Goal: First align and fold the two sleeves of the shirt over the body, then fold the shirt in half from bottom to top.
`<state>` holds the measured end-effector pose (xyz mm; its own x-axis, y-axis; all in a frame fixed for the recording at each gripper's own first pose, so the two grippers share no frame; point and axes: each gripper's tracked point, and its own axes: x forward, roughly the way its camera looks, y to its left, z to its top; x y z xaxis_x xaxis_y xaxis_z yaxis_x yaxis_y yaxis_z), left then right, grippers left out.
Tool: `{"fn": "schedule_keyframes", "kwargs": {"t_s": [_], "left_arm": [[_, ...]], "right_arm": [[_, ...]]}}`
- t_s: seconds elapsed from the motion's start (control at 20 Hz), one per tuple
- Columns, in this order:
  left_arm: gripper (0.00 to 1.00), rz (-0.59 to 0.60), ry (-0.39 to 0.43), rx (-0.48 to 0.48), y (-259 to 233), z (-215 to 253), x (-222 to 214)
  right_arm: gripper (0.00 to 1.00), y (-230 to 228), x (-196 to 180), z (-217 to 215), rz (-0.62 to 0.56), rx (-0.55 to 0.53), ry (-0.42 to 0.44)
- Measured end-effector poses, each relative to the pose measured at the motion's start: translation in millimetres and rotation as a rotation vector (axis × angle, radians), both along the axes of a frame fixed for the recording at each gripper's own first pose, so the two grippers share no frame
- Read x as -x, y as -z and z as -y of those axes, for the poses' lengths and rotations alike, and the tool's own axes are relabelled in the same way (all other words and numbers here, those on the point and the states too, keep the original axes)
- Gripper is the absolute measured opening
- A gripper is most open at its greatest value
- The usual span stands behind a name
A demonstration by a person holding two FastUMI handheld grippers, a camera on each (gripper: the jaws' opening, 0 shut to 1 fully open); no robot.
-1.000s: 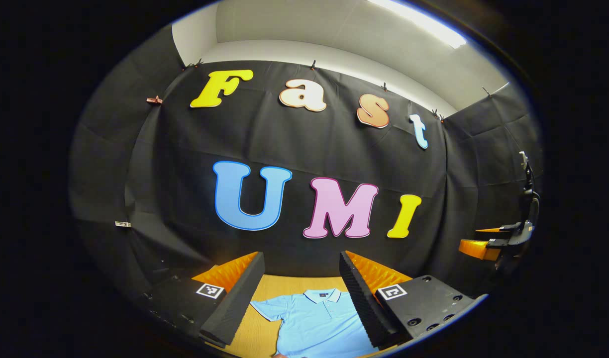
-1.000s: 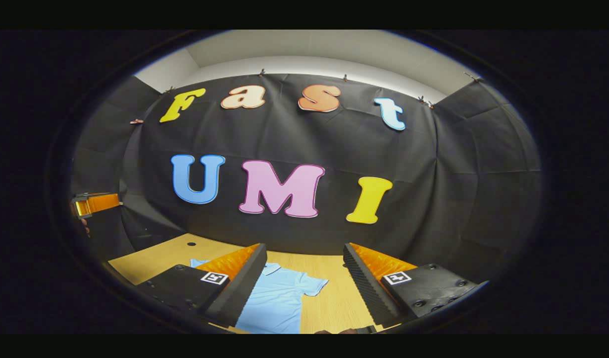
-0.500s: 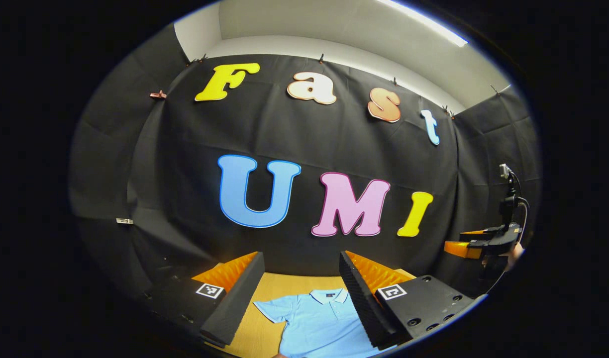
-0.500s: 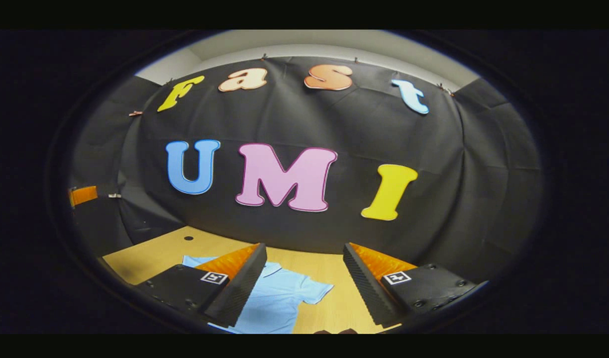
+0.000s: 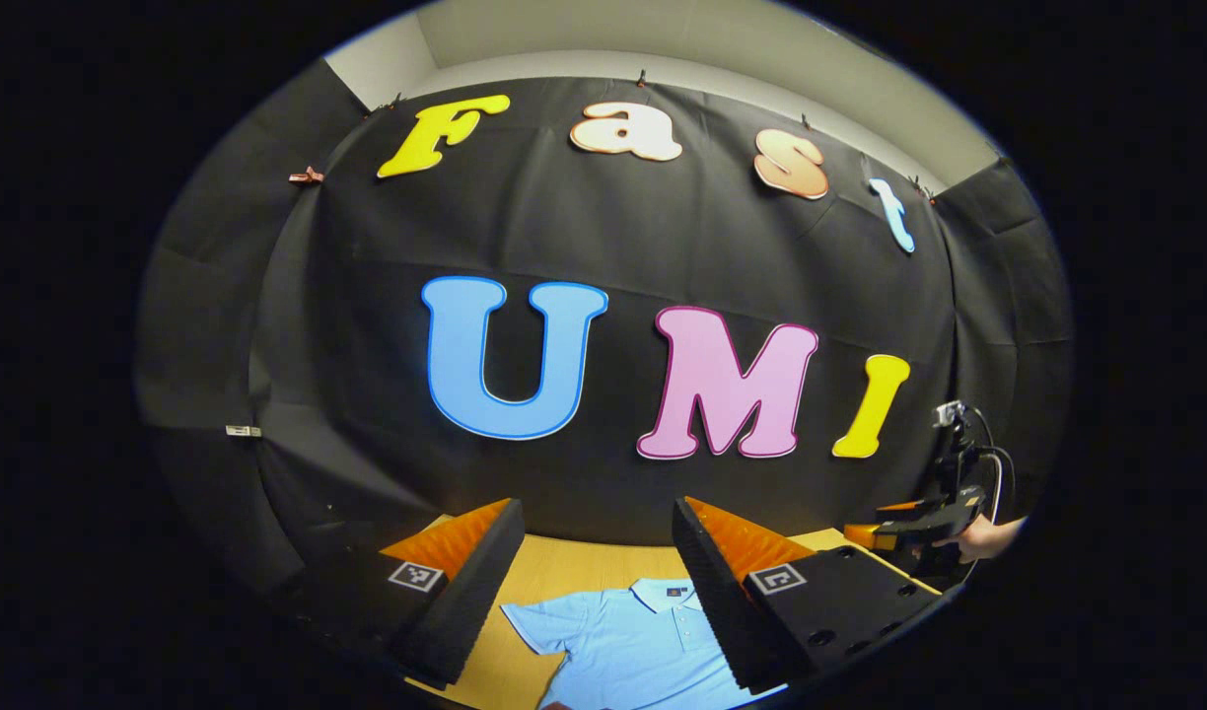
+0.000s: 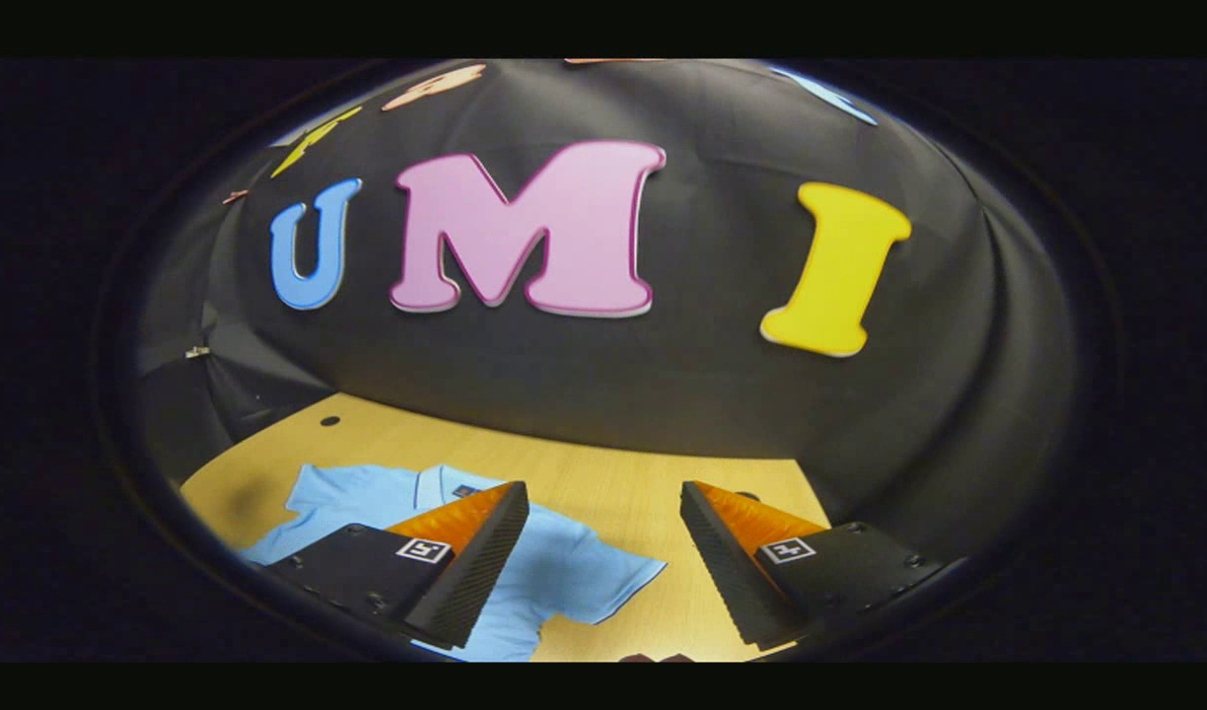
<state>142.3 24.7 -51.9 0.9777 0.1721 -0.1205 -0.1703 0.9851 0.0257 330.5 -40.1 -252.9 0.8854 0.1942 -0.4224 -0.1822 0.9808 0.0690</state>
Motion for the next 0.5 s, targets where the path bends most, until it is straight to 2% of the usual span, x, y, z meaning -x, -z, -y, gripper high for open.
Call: {"fn": "schedule_keyframes", "kwargs": {"t_s": [0.2, 0.5], "left_arm": [[0.96, -0.024, -0.015, -0.028, 15.7, 10.9, -24.6], [0.96, -0.089, 0.001, -0.039, 35.5, 9.4, -41.4]], "right_arm": [[0.97, 86.2, -25.6, 6.0, -0.128, -0.007, -0.022], [0.96, 178.0, -29.3, 12.5, -0.315, -0.007, 0.007]]}}
